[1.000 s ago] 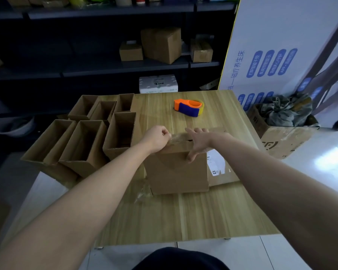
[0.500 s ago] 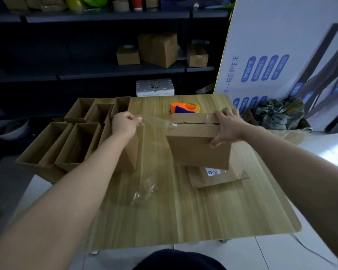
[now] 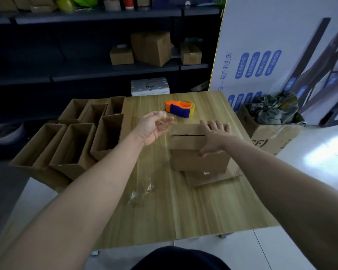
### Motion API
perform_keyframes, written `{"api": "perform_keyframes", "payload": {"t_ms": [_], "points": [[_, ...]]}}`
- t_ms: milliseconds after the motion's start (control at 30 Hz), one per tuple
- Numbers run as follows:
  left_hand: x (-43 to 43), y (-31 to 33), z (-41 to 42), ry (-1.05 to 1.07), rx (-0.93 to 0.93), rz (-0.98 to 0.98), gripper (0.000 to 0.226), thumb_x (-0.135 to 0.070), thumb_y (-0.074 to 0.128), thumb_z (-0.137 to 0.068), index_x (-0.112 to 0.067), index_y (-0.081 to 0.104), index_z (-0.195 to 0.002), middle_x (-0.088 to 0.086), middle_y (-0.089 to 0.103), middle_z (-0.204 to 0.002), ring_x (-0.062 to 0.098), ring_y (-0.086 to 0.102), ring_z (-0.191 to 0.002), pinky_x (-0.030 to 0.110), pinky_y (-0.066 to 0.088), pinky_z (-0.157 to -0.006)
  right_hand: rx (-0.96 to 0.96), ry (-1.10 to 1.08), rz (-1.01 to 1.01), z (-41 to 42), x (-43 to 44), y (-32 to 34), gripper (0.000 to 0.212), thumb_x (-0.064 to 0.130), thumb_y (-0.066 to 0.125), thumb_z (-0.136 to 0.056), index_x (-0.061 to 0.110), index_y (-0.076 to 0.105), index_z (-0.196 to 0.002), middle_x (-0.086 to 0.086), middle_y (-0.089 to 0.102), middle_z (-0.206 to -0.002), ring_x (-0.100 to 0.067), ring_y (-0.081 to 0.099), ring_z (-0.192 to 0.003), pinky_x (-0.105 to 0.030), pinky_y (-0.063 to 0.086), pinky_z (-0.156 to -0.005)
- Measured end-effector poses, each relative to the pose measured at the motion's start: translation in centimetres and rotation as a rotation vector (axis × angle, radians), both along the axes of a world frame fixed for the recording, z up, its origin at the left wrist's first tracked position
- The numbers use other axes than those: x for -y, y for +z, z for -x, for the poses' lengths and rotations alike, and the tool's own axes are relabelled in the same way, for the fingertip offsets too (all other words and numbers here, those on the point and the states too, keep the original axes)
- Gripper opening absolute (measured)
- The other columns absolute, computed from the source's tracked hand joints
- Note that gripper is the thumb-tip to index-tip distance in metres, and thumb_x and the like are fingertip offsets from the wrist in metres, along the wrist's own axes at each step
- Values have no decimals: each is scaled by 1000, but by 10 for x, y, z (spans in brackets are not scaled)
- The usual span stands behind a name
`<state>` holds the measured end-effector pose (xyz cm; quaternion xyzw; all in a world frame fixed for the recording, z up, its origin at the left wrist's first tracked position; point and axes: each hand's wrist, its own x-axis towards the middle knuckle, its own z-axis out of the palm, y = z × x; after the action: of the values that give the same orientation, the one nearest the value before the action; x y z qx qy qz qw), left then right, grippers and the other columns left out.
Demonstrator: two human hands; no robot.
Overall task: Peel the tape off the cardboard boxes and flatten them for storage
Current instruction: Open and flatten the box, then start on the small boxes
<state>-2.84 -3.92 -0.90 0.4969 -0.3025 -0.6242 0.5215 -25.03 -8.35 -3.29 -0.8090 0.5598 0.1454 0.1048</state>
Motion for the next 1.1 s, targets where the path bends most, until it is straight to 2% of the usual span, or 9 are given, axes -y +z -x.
{"api": "perform_keyframes", "payload": {"t_ms": [133, 233, 333, 433, 567, 667, 800, 933, 1100], "points": [[-4, -6, 0, 39, 283, 8, 9, -19, 60, -92, -11, 58, -95, 5, 65, -74, 18, 64, -67, 40, 55, -80, 3, 46, 33, -13, 1, -5, 133, 62, 76, -61, 23, -14, -151, -8, 5, -159, -33, -4, -146, -58, -4, -116], [-5, -21, -2, 12, 694, -29, 33, -19, 72, -83, -10, 58, -112, 2, 62, -87, 15, 59, -66, 31, 57, -66, 24, 101, 96, -11, 1, -4, 132, 64, 75, -58, 18, -6, -152, -7, 14, -155, -30, 6, -145, -55, -1, -117], [-8, -36, 0, -81, 960, -99, 51, -24, 74, -79, -10, 55, -125, 0, 61, -105, 17, 64, -79, 37, 57, -81, 41, 149, 146, -11, 0, -3, 128, 66, 74, -57, 13, 5, -152, -7, 20, -151, -29, 13, -141, -54, 2, -117], [-7, -43, 4, -176, 1109, -144, 35, -27, 72, -82, -9, 65, -111, 4, 64, -109, 21, 63, -95, 37, 53, -87, 47, 189, 170, -13, -2, -5, 123, 67, 73, -57, 13, 13, -149, -8, 25, -147, -29, 17, -139, -54, 3, -117], [-4, -37, 8, -183, 1146, -124, 7, -16, 67, -85, -13, 65, -79, 1, 63, -90, 19, 61, -95, 31, 48, -83, 64, 187, 164, -8, 0, -6, 122, 65, 75, -56, 14, 15, -149, -7, 25, -147, -29, 18, -139, -53, 4, -117], [-2, -44, -10, 8, 1153, -130, 14, -13, 65, -86, -16, 63, -72, -3, 56, -108, 19, 55, -108, 43, 41, -102, 124, 116, 134, 8, 5, -1, 124, 62, 76, -58, 15, 10, -151, -8, 21, -152, -30, 16, -141, -52, 6, -118], [-8, -53, -29, 160, 1266, -237, 15, -21, 72, -81, -21, 65, -68, 3, 48, -127, 31, 39, -126, 53, 36, -105, 206, 8, 131, 21, 15, 11, 122, 58, 78, -59, 13, 11, -150, -8, 21, -150, -31, 19, -139, -53, 12, -117], [-10, -62, -38, 219, 1210, -254, 6, -13, 65, -87, -10, 67, -83, 8, 66, -96, 23, 62, -94, 33, 51, -84, 226, -36, 185, 23, 18, 16, 117, 57, 80, -58, 11, 18, -146, -9, 26, -146, -32, 22, -136, -52, 19, -115], [-23, -72, -38, 162, 1347, -328, 12, -11, 55, -94, -5, 65, -95, 8, 62, -96, 20, 56, -81, 28, 44, -71, 281, -40, 155, 26, 24, 19, 117, 52, 82, -58, 11, 17, -147, -9, 24, -147, -32, 22, -137, -52, 24, -113]]}}
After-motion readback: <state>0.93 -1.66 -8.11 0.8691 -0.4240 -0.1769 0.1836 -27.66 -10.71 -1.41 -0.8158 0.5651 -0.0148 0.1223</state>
